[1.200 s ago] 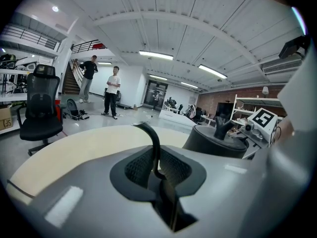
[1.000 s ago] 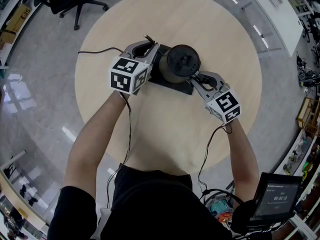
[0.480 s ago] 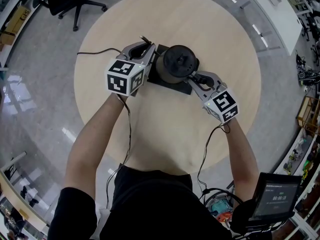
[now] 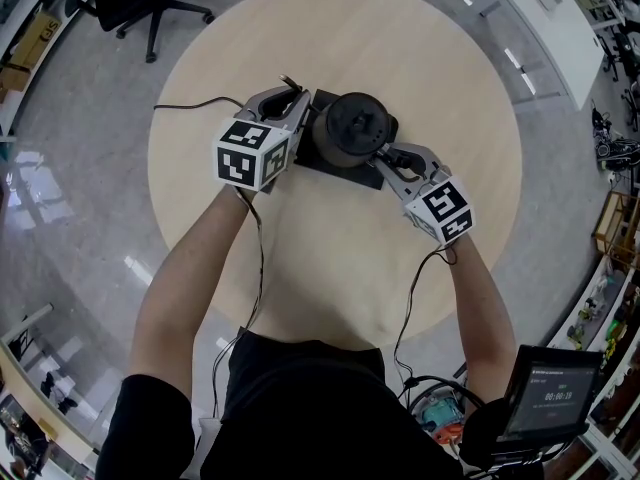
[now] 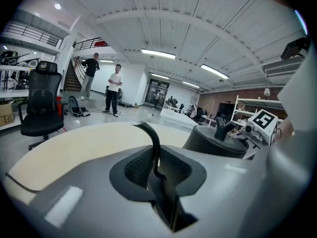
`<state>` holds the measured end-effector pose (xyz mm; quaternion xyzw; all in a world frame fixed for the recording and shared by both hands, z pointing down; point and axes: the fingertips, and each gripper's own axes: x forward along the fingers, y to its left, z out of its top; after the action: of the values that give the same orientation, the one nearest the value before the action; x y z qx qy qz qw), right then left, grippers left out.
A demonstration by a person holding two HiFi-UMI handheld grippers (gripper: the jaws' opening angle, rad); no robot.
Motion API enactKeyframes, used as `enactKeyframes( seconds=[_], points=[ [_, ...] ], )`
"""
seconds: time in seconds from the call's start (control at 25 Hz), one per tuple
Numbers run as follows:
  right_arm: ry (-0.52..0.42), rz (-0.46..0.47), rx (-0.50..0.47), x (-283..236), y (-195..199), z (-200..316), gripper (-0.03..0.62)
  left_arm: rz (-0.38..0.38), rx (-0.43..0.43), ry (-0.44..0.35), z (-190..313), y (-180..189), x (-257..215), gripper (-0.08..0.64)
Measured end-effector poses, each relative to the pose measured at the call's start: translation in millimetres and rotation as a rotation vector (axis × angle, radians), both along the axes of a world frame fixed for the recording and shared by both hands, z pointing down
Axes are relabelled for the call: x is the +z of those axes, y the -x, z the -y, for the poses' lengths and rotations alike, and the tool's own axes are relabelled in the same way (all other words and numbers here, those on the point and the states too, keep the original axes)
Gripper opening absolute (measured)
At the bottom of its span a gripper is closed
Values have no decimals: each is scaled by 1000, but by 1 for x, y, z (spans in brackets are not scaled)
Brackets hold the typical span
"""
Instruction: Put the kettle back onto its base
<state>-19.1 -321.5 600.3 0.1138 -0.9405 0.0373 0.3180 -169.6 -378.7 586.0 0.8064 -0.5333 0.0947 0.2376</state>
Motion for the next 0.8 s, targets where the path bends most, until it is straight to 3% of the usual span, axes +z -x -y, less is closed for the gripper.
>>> enactKeyframes(
  seconds=[0.28,0.44,0.8],
  points=[
    [28,24,37,-2,-3,2,66,-49,-17,56,0,-1,6,87],
    [6,-12,71,1,-8,6,150,-37,-39,85,-8,7,11,157],
    [88,43,211,1,-45,-7,161,-96,-83,129,-71,12,16,164]
  ],
)
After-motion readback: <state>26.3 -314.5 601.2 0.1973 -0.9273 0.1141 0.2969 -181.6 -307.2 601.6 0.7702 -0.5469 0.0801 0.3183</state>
